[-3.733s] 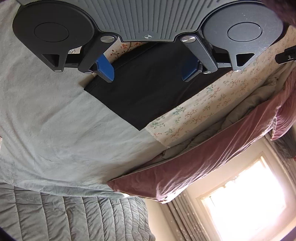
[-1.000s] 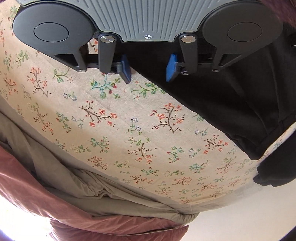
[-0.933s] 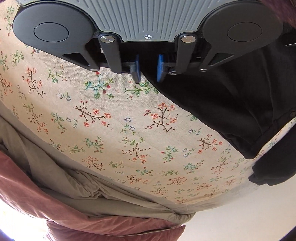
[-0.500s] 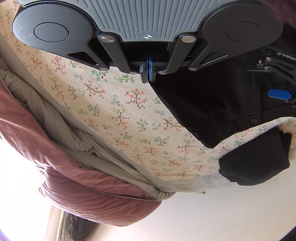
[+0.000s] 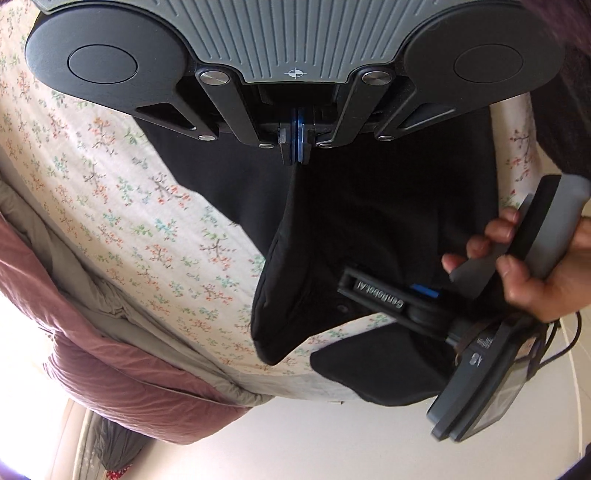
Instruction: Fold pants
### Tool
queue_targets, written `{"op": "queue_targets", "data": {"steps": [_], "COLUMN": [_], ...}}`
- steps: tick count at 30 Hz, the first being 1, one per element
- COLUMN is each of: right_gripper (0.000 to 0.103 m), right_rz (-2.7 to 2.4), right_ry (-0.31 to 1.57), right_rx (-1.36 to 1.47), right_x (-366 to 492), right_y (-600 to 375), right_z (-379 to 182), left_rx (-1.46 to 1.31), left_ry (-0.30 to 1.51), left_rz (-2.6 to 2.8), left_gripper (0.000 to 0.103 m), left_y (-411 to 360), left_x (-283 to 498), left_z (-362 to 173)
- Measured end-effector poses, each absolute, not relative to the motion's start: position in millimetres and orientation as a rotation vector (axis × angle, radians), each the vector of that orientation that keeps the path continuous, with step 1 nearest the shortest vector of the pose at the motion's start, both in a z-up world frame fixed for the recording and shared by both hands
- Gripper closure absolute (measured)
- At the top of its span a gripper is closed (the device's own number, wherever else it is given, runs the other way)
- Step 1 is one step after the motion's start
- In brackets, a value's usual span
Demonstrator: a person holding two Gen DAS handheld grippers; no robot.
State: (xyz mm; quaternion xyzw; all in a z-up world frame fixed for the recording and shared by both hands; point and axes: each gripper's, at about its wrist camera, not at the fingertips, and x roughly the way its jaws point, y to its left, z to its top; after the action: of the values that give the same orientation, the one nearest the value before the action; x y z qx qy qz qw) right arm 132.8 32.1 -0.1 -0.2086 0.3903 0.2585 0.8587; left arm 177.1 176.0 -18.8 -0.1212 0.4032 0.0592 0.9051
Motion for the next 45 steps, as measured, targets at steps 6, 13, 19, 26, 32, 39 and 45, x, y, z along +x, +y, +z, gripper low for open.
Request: {"op": "queue_targets", "data": {"steps": [6,13,19,26,32,39,45], "right_gripper": [0.103,0.098,0.064,0.038,0.031,0.031,0.031], "right_rz": [0.482,0.412,0.365,0.071,-0.201,-0.429,-0.504], "right_ry": [0.92,0.944,0.901,0.841,0.826,0.824,0.856], "right_rx": [-0.37,-0.306,-0.208,-0.168,-0.057,-0.014,0.048], "right_x": [131,143,132,121,120,117,129], "right_y": [37,41,8,-78,-161,-219,-248], "right_z": [-50,-55,-28,-6,-12,-33,-42], "left_rx": [-0.224,-0.233,-0.258,-0.245,-0.243,-0.265,-0.266], "left_ry": [0.87,0.904,0.867,0.834,0.782,0.706,0.687], "left_rz": [0.052,-0.026,-0.102,-0.089,0.016,0.109,0.182], "left_gripper": [0.001,0.004,0.004,0.004,0.007,0.019,0.04], "left_y": [176,174,161,132,110,103,111], "left_x": [156,144,136,149,175,193,207], "left_z": [-24,-25,-16,-12,-14,-13,-16]}}
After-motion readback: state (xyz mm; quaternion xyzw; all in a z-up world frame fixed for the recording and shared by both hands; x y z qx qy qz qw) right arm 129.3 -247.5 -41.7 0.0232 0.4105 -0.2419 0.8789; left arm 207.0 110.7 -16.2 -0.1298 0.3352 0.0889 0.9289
